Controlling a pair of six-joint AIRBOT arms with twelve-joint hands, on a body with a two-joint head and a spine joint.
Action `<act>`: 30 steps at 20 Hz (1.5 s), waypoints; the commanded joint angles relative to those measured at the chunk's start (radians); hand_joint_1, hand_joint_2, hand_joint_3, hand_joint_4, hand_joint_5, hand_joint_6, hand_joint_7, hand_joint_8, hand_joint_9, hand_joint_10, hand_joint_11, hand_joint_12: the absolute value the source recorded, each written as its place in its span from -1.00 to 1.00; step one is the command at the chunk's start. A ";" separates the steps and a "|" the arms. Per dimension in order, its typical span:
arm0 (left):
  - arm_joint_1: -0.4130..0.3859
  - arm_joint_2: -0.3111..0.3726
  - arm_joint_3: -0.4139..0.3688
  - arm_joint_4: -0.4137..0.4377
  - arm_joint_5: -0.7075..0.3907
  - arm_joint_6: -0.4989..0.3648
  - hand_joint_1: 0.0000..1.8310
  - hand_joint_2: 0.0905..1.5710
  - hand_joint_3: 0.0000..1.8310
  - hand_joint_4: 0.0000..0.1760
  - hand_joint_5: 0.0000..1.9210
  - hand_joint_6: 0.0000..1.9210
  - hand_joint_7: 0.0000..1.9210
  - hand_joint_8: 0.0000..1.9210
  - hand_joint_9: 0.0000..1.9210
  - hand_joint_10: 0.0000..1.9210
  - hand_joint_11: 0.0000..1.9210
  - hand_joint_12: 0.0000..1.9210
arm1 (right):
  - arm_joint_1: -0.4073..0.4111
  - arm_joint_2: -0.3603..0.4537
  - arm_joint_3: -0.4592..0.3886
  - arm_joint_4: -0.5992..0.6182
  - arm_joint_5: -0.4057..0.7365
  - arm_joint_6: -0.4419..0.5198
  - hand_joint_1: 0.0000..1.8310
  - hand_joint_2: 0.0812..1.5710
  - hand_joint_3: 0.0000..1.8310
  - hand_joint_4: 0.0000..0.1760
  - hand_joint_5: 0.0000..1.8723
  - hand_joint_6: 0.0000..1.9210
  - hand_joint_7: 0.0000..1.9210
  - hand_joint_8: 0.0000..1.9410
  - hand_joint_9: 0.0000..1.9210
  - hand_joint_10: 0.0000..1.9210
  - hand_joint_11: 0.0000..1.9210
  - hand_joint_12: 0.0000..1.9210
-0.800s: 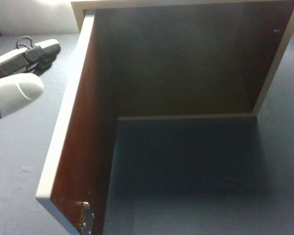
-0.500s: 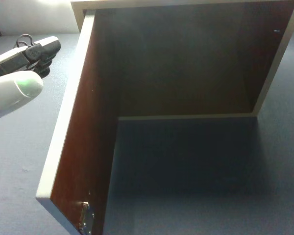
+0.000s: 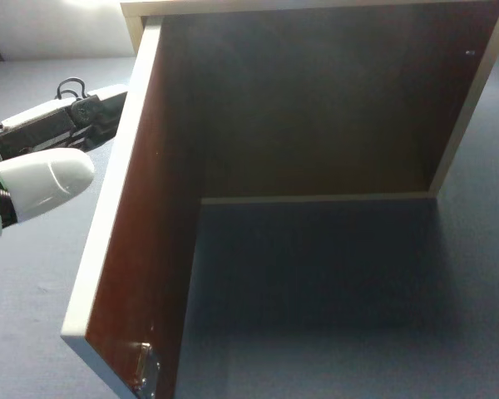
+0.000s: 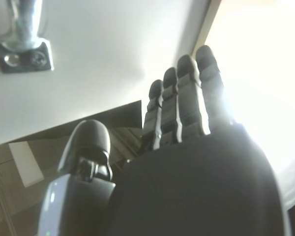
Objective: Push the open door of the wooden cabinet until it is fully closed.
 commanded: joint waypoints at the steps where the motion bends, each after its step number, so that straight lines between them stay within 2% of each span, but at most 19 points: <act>1: -0.011 0.002 0.001 0.000 -0.112 -0.006 -0.93 0.87 -1.00 -1.00 -0.84 -1.00 -0.81 -1.00 -0.81 -1.00 -0.88 -0.92 | 0.009 -0.001 0.007 0.030 0.119 0.009 -0.41 0.80 -1.00 -1.00 -0.58 -1.00 -0.61 -1.00 -0.72 -0.99 -0.96 -0.43; 4: -0.026 -0.002 0.003 0.020 -0.097 -0.006 -0.89 0.85 -1.00 -1.00 -0.84 -1.00 -0.80 -1.00 -0.80 -1.00 -0.87 -0.93 | 0.009 -0.003 0.010 0.030 0.118 0.009 -0.41 0.81 -1.00 -1.00 -0.58 -1.00 -0.62 -1.00 -0.69 -0.98 -0.92 -0.41; 6: -0.042 -0.006 0.008 0.039 -0.077 -0.006 -0.91 0.85 -1.00 -1.00 -0.86 -1.00 -0.81 -1.00 -0.81 -1.00 -0.86 -0.93 | 0.009 -0.003 0.010 0.030 0.118 0.009 -0.44 0.80 -1.00 -1.00 -0.57 -1.00 -0.60 -1.00 -0.68 -1.00 -0.88 -0.50; 14: -0.123 -0.037 0.036 0.108 0.009 -0.006 -0.94 0.86 -1.00 -1.00 -0.90 -1.00 -0.81 -0.99 -0.82 -0.99 -0.83 -0.93 | 0.009 -0.010 0.017 0.030 0.117 0.016 -0.43 0.81 -1.00 -1.00 -0.56 -1.00 -0.56 -1.00 -0.64 -1.00 -0.81 -0.58; 15: -0.126 -0.040 0.037 0.112 0.011 -0.006 -0.97 0.86 -1.00 -0.92 -0.91 -1.00 -0.82 -1.00 -0.83 -1.00 -0.85 -0.94 | 0.009 -0.010 0.017 0.030 0.117 0.017 -0.43 0.81 -1.00 -1.00 -0.55 -1.00 -0.55 -1.00 -0.63 -0.99 -0.79 -0.58; 16: -0.130 -0.043 0.039 0.115 0.014 -0.006 -0.95 0.86 -1.00 -0.94 -0.91 -1.00 -0.83 -1.00 -0.84 -1.00 -0.85 -0.94 | 0.009 -0.010 0.017 0.030 0.117 0.018 -0.43 0.81 -1.00 -1.00 -0.55 -1.00 -0.55 -1.00 -0.62 -0.99 -0.78 -0.58; 19: -0.153 -0.055 0.048 0.129 0.038 -0.006 -1.00 0.86 -1.00 -0.92 -0.93 -1.00 -0.84 -1.00 -0.82 -0.99 -0.83 -0.94 | 0.009 -0.010 0.017 0.030 0.117 0.020 -0.43 0.80 -1.00 -1.00 -0.55 -1.00 -0.55 -1.00 -0.63 -1.00 -0.78 -0.58; 20: -0.165 -0.060 0.051 0.140 0.051 -0.006 -1.00 0.87 -1.00 -1.00 -0.92 -0.99 -0.84 -1.00 -0.83 -1.00 -0.84 -0.94 | 0.009 -0.010 0.017 0.030 0.117 0.020 -0.43 0.81 -1.00 -1.00 -0.55 -1.00 -0.55 -1.00 -0.63 -1.00 -0.79 -0.58; 26: -0.251 -0.110 0.081 0.211 0.111 -0.006 -0.99 0.90 -1.00 -1.00 -0.92 -1.00 -0.84 -1.00 -0.85 -1.00 -0.91 -0.98 | 0.009 -0.010 0.017 0.030 0.117 0.025 -0.46 0.80 -1.00 -1.00 -0.53 -0.99 -0.54 -1.00 -0.64 -1.00 -0.80 -0.60; 28: -0.271 -0.121 0.086 0.231 0.127 -0.006 -1.00 0.89 -1.00 -1.00 -0.97 -1.00 -0.90 -1.00 -0.92 -1.00 -0.99 -1.00 | 0.009 -0.010 0.017 0.030 0.117 0.026 -0.47 0.80 -1.00 -1.00 -0.53 -0.99 -0.54 -1.00 -0.66 -1.00 -0.81 -0.61; 30: -0.285 -0.137 0.094 0.240 0.141 -0.006 -1.00 0.88 -1.00 -1.00 -0.97 -1.00 -0.92 -1.00 -0.92 -1.00 -0.96 -0.98 | 0.009 -0.010 0.017 0.030 0.117 0.027 -0.42 0.79 -1.00 -1.00 -0.53 -1.00 -0.54 -1.00 -0.67 -1.00 -0.82 -0.62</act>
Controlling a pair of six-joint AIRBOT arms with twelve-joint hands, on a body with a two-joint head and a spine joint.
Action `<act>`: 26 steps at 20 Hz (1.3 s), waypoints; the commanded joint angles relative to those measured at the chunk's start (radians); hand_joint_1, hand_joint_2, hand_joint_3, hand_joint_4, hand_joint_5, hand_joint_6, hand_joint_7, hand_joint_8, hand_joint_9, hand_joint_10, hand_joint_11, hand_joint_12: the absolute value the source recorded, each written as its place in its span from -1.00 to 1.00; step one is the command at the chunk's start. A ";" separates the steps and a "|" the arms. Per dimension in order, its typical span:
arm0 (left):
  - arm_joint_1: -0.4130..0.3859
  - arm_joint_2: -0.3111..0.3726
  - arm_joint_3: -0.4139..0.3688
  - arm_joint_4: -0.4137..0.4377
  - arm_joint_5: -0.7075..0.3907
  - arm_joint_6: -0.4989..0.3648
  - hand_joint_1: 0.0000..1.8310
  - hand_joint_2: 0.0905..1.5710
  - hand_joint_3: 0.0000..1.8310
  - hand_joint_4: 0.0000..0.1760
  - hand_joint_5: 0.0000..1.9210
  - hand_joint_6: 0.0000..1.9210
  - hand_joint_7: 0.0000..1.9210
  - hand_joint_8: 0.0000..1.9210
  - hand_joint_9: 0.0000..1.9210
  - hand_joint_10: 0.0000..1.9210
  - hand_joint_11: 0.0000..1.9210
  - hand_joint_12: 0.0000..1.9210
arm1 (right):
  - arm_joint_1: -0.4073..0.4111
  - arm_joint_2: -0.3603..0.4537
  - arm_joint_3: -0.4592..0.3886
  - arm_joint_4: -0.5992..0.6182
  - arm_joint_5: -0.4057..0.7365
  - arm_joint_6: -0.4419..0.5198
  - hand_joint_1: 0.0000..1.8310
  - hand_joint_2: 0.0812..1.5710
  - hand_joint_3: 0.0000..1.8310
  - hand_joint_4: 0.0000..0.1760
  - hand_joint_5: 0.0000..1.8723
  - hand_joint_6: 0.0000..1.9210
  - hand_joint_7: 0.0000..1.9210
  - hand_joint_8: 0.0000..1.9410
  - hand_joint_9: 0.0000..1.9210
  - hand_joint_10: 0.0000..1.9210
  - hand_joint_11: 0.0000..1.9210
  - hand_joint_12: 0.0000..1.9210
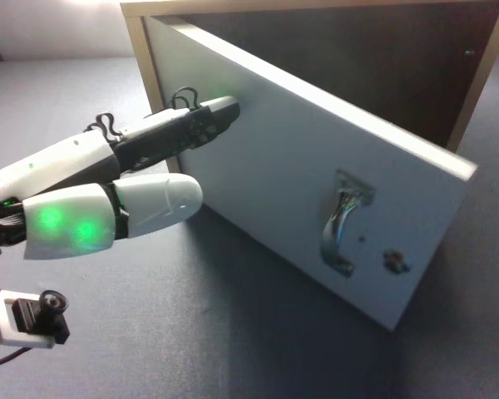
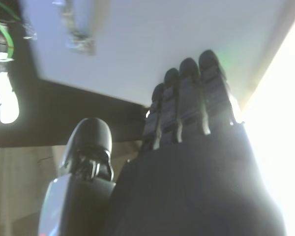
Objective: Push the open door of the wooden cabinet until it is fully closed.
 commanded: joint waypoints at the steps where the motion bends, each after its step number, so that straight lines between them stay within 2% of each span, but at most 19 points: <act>1: -0.013 -0.003 0.006 -0.018 -0.108 -0.004 -1.00 0.89 -1.00 -1.00 -0.96 -0.99 -0.91 -0.99 -0.91 -0.99 -0.94 -0.97 | 0.009 0.001 0.006 0.028 0.122 0.010 -0.42 0.78 -1.00 -1.00 -0.53 -1.00 -0.55 -1.00 -0.67 -1.00 -0.82 -0.62; 5: -0.038 -0.032 0.017 -0.010 -0.091 -0.004 -1.00 0.90 -1.00 -1.00 -0.98 -1.00 -0.94 -1.00 -0.94 -1.00 -0.96 -0.99 | 0.008 0.001 0.006 0.028 0.122 0.010 -0.41 0.78 -1.00 -1.00 -0.53 -1.00 -0.55 -1.00 -0.65 -0.99 -0.80 -0.61; 7: -0.058 -0.054 0.030 -0.006 -0.079 -0.004 -1.00 0.90 -1.00 -1.00 -0.90 -0.99 -0.86 -0.99 -0.86 -0.99 -0.90 -0.97 | 0.008 0.001 0.006 0.028 0.122 0.013 -0.40 0.78 -1.00 -1.00 -0.53 -1.00 -0.54 -1.00 -0.66 -1.00 -0.81 -0.63; 9: -0.075 -0.079 0.047 -0.008 -0.067 -0.004 -1.00 0.92 -0.99 -1.00 -0.89 -0.99 -0.85 -1.00 -0.88 -1.00 -0.92 -0.98 | 0.008 0.001 0.006 0.028 0.123 0.014 -0.35 0.78 -1.00 -1.00 -0.53 -1.00 -0.54 -1.00 -0.67 -1.00 -0.81 -0.63; 12: -0.102 -0.113 0.073 -0.028 -0.057 -0.004 -0.91 0.87 -1.00 -1.00 -0.84 -0.99 -0.81 -0.99 -0.82 -0.99 -0.86 -0.96 | 0.008 0.001 0.006 0.029 0.123 0.015 -0.35 0.78 -1.00 -1.00 -0.52 -1.00 -0.54 -1.00 -0.66 -1.00 -0.80 -0.63; 14: -0.132 -0.127 0.088 -0.030 -0.040 -0.004 -0.97 0.89 -1.00 -1.00 -0.91 -1.00 -0.88 -1.00 -0.87 -1.00 -0.89 -0.97 | 0.008 0.001 0.006 0.029 0.123 0.015 -0.39 0.80 -1.00 -1.00 -0.52 -1.00 -0.53 -0.99 -0.63 -0.99 -0.78 -0.63; 18: -0.161 -0.164 0.117 -0.074 -0.034 -0.004 -0.85 0.84 -1.00 -1.00 -0.89 -1.00 -0.88 -1.00 -0.87 -1.00 -0.82 -0.91 | 0.008 0.001 0.006 0.031 0.124 0.016 -0.37 0.80 -1.00 -1.00 -0.50 -1.00 -0.50 -0.99 -0.62 -0.99 -0.78 -0.65; 19: -0.167 -0.171 0.124 -0.083 -0.031 -0.004 -0.89 0.85 -1.00 -1.00 -0.93 -1.00 -0.93 -1.00 -0.92 -1.00 -0.89 -0.93 | 0.008 0.001 0.006 0.031 0.124 0.017 -0.35 0.80 -1.00 -1.00 -0.50 -1.00 -0.50 -1.00 -0.61 -1.00 -0.78 -0.65; 20: -0.174 -0.176 0.130 -0.095 -0.030 -0.004 -0.91 0.85 -1.00 -1.00 -0.95 -1.00 -0.94 -1.00 -0.93 -1.00 -0.90 -0.93 | 0.008 0.001 0.006 0.032 0.124 0.017 -0.38 0.81 -1.00 -1.00 -0.54 -1.00 -0.57 -1.00 -0.69 -1.00 -0.85 -0.67; 21: -0.177 -0.178 0.132 -0.106 -0.031 -0.004 -0.86 0.84 -1.00 -1.00 -0.93 -0.99 -0.91 -0.99 -0.89 -0.99 -0.88 -0.92 | 0.008 0.002 0.007 0.032 0.124 0.017 -0.40 0.80 -1.00 -1.00 -0.56 -1.00 -0.61 -1.00 -0.73 -1.00 -0.93 -0.59; 22: -0.177 -0.177 0.132 -0.114 -0.038 -0.004 -0.78 0.83 -1.00 -1.00 -0.92 -0.99 -0.89 -0.99 -0.85 -0.98 -0.85 -0.91 | 0.008 0.002 0.007 0.032 0.126 0.017 -0.39 0.79 -1.00 -1.00 -0.54 -1.00 -0.61 -1.00 -0.75 -1.00 -0.99 -0.50; 23: -0.175 -0.176 0.131 -0.117 -0.046 -0.004 -0.76 0.84 -1.00 -1.00 -0.90 -1.00 -0.86 -0.99 -0.82 -0.99 -0.88 -0.81 | 0.008 0.002 0.006 0.032 0.128 0.018 -0.37 0.78 -1.00 -1.00 -0.53 -1.00 -0.61 -1.00 -0.77 -1.00 -1.00 -0.50; 25: -0.160 -0.163 0.114 -0.118 -0.067 -0.004 -0.80 0.86 -1.00 -1.00 -0.89 -1.00 -0.86 -1.00 -0.83 -1.00 -0.99 -0.61 | 0.008 0.002 0.006 0.032 0.128 0.020 -0.36 0.78 -1.00 -1.00 -0.54 -1.00 -0.62 -1.00 -0.77 -1.00 -1.00 -0.51; 26: -0.140 -0.147 0.096 -0.118 -0.091 -0.004 -0.83 0.86 -1.00 -1.00 -0.90 -1.00 -0.91 -1.00 -0.88 -1.00 -1.00 -0.59 | 0.008 0.003 0.006 0.032 0.129 0.020 -0.36 0.79 -1.00 -1.00 -0.55 -1.00 -0.64 -1.00 -0.78 -1.00 -1.00 -0.52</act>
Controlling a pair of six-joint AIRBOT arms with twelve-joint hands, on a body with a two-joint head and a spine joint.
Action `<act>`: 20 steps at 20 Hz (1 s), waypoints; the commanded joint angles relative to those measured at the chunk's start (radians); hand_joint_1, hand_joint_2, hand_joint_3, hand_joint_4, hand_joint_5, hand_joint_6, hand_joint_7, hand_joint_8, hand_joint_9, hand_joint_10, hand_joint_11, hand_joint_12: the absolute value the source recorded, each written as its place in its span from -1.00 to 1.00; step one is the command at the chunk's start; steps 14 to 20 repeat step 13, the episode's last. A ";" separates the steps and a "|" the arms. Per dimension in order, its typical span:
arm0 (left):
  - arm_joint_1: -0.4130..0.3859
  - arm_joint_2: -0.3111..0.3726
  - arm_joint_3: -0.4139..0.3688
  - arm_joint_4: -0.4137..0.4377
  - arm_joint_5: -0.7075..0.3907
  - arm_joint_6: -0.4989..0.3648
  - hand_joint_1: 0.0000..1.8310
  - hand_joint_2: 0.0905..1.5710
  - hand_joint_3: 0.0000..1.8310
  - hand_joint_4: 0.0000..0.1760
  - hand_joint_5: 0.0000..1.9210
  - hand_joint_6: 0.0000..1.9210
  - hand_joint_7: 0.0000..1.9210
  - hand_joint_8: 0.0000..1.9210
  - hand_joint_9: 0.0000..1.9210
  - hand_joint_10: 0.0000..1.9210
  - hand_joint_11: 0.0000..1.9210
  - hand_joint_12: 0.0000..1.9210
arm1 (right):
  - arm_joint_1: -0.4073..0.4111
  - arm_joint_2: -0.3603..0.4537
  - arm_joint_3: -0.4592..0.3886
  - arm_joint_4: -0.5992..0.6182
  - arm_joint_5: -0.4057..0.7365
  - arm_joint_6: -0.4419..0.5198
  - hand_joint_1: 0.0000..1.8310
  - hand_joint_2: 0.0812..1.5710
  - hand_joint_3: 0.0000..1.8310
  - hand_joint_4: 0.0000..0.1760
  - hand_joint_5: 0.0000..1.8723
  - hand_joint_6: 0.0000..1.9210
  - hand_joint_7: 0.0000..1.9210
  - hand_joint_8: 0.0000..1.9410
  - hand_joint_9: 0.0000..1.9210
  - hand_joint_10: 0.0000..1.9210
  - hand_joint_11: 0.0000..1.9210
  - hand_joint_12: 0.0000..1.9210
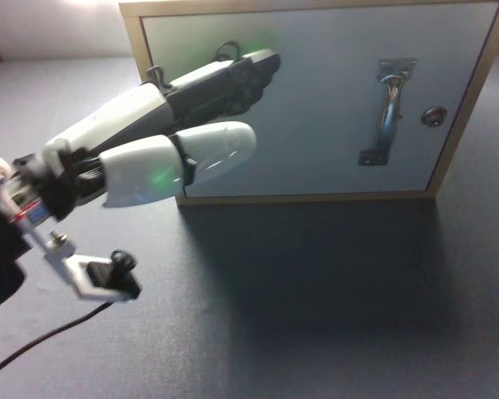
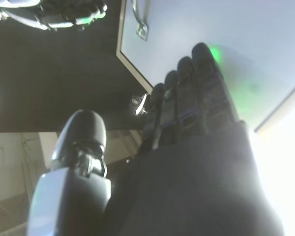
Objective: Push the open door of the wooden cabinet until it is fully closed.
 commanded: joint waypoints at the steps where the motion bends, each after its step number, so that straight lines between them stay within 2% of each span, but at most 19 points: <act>1: -0.002 0.013 -0.006 -0.011 -0.156 -0.005 -0.86 0.86 -1.00 -1.00 -0.88 -1.00 -0.90 -1.00 -0.87 -1.00 -1.00 -0.53 | 0.008 0.004 0.004 0.030 0.127 0.010 -0.36 0.78 -1.00 -1.00 -0.55 -1.00 -0.63 -1.00 -0.77 -0.99 -0.99 -0.52; 2: 0.014 0.027 -0.017 -0.016 -0.174 -0.005 -0.86 0.86 -1.00 -1.00 -0.88 -1.00 -0.90 -1.00 -0.87 -1.00 -1.00 -0.53 | 0.008 0.004 0.003 0.030 0.131 0.010 -0.36 0.78 -1.00 -1.00 -0.55 -1.00 -0.63 -1.00 -0.77 -0.99 -0.99 -0.52; 4: 0.054 0.058 -0.041 -0.032 -0.215 -0.005 -0.92 0.84 -1.00 -1.00 -0.87 -1.00 -0.88 -1.00 -0.84 -1.00 -1.00 -0.35 | 0.008 0.007 0.001 0.030 0.140 0.012 -0.32 0.76 -1.00 -1.00 -0.54 -1.00 -0.62 -1.00 -0.74 -1.00 -0.98 -0.44; 5: 0.082 0.081 -0.057 -0.043 -0.241 -0.005 -0.92 0.84 -1.00 -1.00 -0.85 -1.00 -0.84 -0.99 -0.82 -0.99 -1.00 -0.33 | 0.008 0.009 0.000 0.031 0.143 0.012 -0.27 0.76 -1.00 -1.00 -0.54 -1.00 -0.61 -1.00 -0.73 -1.00 -1.00 -0.39; 7: 0.137 0.129 -0.087 -0.076 -0.295 -0.005 -0.90 0.86 -1.00 -1.00 -0.83 -0.99 -0.82 -0.99 -0.79 -0.99 -1.00 -0.40 | 0.008 0.015 -0.004 0.036 0.148 0.012 -0.31 0.76 -1.00 -1.00 -0.53 -1.00 -0.62 -1.00 -0.73 -1.00 -1.00 -0.35; 10: 0.208 0.182 -0.117 -0.157 -0.347 -0.005 -0.84 0.82 -1.00 -1.00 -0.81 -1.00 -0.78 -1.00 -0.77 -1.00 -1.00 -0.35 | 0.008 0.019 -0.006 0.046 0.151 0.012 -0.37 0.77 -1.00 -1.00 -0.53 -1.00 -0.63 -0.99 -0.74 -1.00 -1.00 -0.34; 11: 0.250 0.199 -0.123 -0.213 -0.379 -0.005 -0.95 0.81 -1.00 -1.00 -0.85 -1.00 -0.84 -1.00 -0.82 -1.00 -1.00 -0.38 | 0.006 0.019 -0.006 0.055 0.158 0.012 -0.39 0.75 -1.00 -1.00 -0.54 -1.00 -0.62 -1.00 -0.75 -1.00 -1.00 -0.41; 13: 0.283 0.207 -0.128 -0.252 -0.418 -0.005 -0.89 0.81 -1.00 -1.00 -0.85 -1.00 -0.85 -1.00 -0.83 -1.00 -1.00 -0.40 | 0.004 0.019 -0.005 0.063 0.167 0.012 -0.37 0.75 -1.00 -1.00 -0.54 -1.00 -0.61 -0.99 -0.75 -1.00 -1.00 -0.42; 20: 0.283 0.207 -0.128 -0.252 -0.418 -0.005 -0.89 0.81 -1.00 -1.00 -0.85 -1.00 -0.85 -1.00 -0.83 -1.00 -1.00 -0.40 | 0.004 0.019 -0.005 0.063 0.167 0.012 -0.37 0.75 -1.00 -1.00 -0.54 -1.00 -0.61 -0.99 -0.75 -1.00 -1.00 -0.42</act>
